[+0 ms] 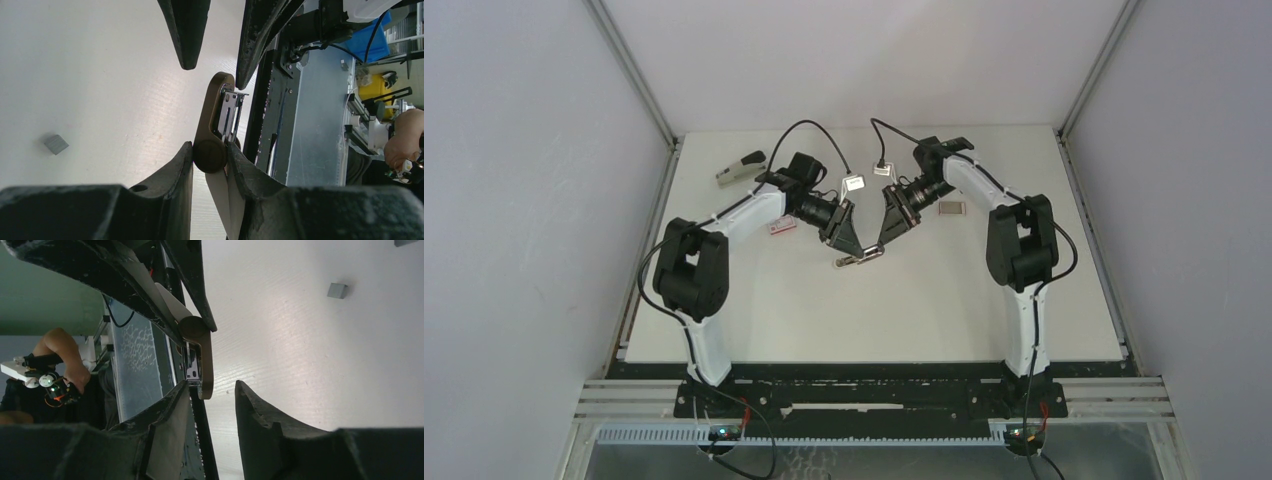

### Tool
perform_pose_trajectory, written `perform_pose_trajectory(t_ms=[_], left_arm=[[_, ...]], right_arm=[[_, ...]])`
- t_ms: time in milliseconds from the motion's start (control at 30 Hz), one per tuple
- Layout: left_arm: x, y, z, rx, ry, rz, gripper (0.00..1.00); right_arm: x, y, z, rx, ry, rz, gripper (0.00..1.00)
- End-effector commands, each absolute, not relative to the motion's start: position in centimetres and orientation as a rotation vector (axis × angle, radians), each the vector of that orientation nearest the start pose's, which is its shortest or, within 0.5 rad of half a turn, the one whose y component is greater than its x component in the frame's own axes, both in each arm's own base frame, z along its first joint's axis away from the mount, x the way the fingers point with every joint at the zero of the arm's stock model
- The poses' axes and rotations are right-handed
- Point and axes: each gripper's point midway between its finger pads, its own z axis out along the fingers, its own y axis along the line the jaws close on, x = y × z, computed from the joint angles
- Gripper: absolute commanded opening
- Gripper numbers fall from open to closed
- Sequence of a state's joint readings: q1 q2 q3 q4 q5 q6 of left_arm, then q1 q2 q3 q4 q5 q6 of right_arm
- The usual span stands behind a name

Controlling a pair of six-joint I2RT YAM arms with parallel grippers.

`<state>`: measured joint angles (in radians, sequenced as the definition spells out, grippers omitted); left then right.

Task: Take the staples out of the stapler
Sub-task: Place the stapler at the center of the board.

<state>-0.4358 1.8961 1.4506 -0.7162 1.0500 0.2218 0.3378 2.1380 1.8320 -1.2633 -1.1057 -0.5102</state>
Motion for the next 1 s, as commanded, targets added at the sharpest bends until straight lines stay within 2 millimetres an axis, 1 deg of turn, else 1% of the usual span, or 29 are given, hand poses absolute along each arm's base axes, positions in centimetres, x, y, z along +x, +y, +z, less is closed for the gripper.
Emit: perform_pose_trajectory(t_ms=[0, 267, 533, 767, 900, 967], left_arm=[[29.2, -30.2, 16.3, 1.127, 2.143, -1.479, 0.29], [29.0, -30.2, 16.6, 1.137, 2.134, -1.478, 0.29], [29.1, -30.2, 16.5, 1.135, 2.141, -1.478, 0.29], [29.0, -30.2, 16.3, 1.139, 2.143, -1.481, 0.29], [28.9, -30.3, 16.2, 1.145, 2.145, -1.481, 0.29], [28.9, -30.3, 16.2, 1.148, 2.144, -1.48, 0.29]], right_arm=[[30.3, 27.0, 16.3, -1.14, 2.291, 1.643, 0.38], [29.7, 27.0, 16.4, -1.164, 2.301, 1.69, 0.3], [29.4, 27.2, 15.9, -1.172, 2.321, 1.701, 0.3], [29.2, 27.7, 16.0, -1.174, 2.318, 1.719, 0.28], [29.1, 27.8, 16.1, -1.179, 2.312, 1.721, 0.24], [29.0, 27.8, 16.1, -1.177, 2.315, 1.726, 0.19]])
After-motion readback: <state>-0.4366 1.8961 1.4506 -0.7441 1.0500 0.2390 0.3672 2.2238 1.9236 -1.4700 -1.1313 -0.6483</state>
